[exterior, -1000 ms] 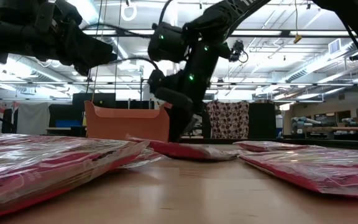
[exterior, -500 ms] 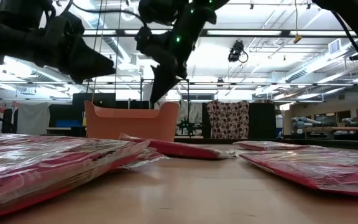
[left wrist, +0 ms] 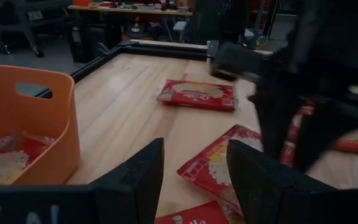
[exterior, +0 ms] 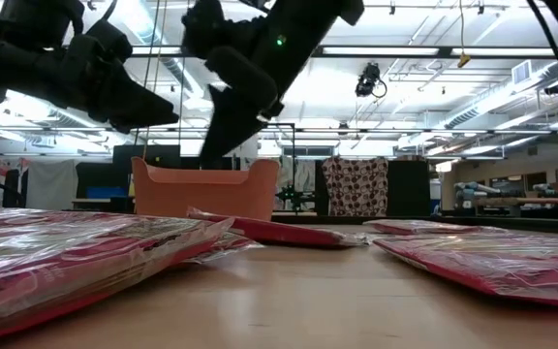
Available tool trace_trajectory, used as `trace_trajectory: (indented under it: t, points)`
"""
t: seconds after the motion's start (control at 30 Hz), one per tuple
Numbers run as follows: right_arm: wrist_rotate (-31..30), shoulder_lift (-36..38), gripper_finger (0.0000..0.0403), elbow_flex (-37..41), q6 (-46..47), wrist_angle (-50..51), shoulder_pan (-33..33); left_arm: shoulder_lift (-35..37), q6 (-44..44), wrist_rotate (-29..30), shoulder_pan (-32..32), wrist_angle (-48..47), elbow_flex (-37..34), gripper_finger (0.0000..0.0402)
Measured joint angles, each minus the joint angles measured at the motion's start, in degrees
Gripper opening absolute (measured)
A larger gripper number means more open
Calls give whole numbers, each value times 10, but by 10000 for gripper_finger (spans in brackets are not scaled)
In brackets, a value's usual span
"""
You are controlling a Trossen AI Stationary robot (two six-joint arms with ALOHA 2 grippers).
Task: Sort popcorn bags into baskets
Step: Put the popcorn bag into the orange bin
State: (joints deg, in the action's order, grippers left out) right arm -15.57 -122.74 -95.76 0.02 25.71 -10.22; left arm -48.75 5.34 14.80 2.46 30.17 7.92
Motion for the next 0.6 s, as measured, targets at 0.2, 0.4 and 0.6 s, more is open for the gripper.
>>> trace_trajectory:
  t: [0.2,0.4,0.6]
  points:
    - [1,0,182,35,15,-58,2,0,3,0,0,0,0,181]
    - [12,1,245,77,13,-146,15,0,0,0,0,0,0,181]
    - [43,0,259,126,-6,-216,33,0,0,0,0,0,0,181]
